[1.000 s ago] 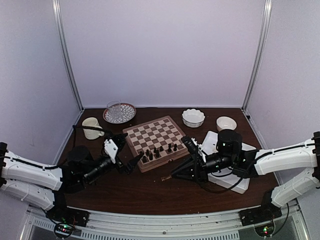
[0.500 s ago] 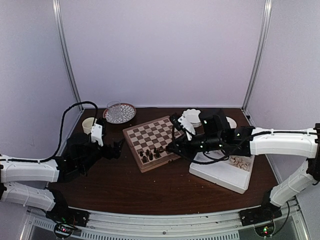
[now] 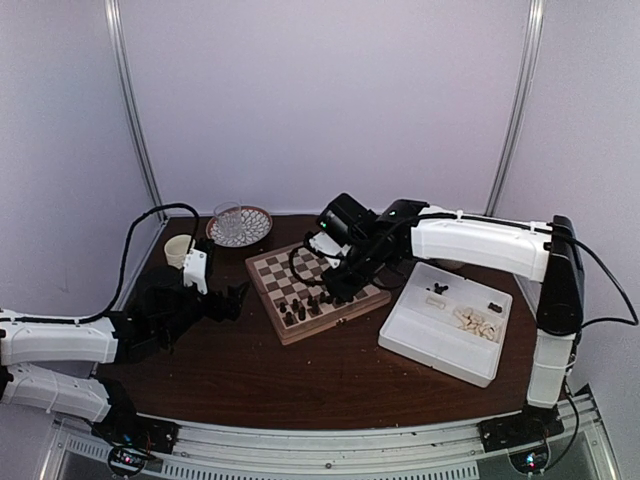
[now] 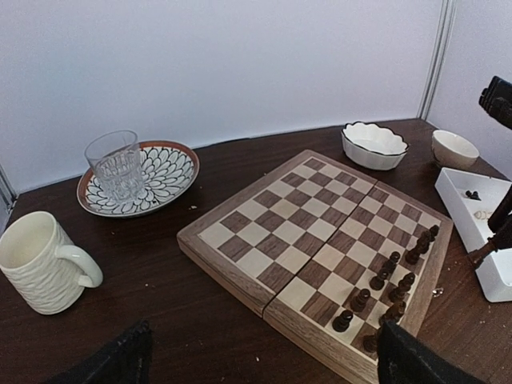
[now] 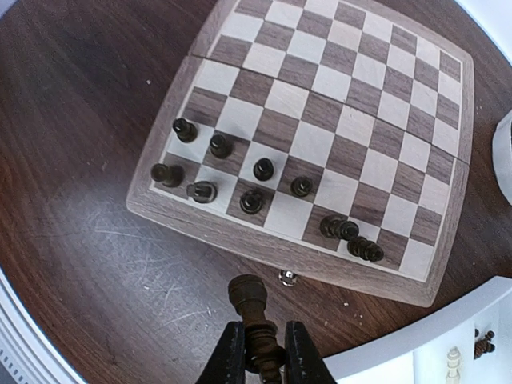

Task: Set up the chess pieces on the board
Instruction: Place the queen at e8.

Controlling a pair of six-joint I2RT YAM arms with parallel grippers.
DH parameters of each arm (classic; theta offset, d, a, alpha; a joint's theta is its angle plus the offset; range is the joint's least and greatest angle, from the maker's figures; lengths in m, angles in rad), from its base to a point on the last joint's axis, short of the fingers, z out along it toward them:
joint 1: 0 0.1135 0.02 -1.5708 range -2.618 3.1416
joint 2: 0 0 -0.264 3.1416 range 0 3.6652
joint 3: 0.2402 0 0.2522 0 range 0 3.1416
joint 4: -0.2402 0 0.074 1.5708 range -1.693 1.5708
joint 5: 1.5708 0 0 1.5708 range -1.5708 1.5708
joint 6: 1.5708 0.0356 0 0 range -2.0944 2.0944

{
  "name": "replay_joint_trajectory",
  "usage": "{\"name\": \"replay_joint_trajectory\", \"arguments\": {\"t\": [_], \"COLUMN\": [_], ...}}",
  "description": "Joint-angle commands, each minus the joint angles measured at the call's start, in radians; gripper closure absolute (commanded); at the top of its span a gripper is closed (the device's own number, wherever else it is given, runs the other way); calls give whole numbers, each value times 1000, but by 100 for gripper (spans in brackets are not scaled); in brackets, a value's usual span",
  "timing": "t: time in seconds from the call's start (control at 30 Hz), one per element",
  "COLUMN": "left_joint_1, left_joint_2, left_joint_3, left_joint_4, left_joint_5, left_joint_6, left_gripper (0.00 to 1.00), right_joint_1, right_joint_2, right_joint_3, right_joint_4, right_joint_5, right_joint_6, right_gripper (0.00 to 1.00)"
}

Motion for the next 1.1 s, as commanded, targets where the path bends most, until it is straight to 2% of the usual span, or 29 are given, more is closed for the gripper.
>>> {"name": "replay_joint_trajectory", "arguments": {"t": [0.0, 0.2, 0.43, 1.07], "left_joint_1": [0, 0, 0, 0], "left_joint_2": [-1, -13, -16, -4], "left_joint_3": [34, 23, 18, 15], "left_joint_4": [-1, 12, 18, 37], "left_joint_5": [2, 16, 25, 43], "left_joint_6": [1, 12, 17, 39], "left_gripper": [3, 3, 4, 5], "right_joint_1": [-2, -4, -19, -50], "right_joint_2": [118, 265, 364, 495], "right_joint_3": [164, 330, 447, 608], "right_joint_4": [-237, -331, -375, -412], "right_joint_5": [76, 123, 130, 89], "right_joint_6": [-16, -32, -48, -97], "right_gripper": [100, 100, 100, 100]}}
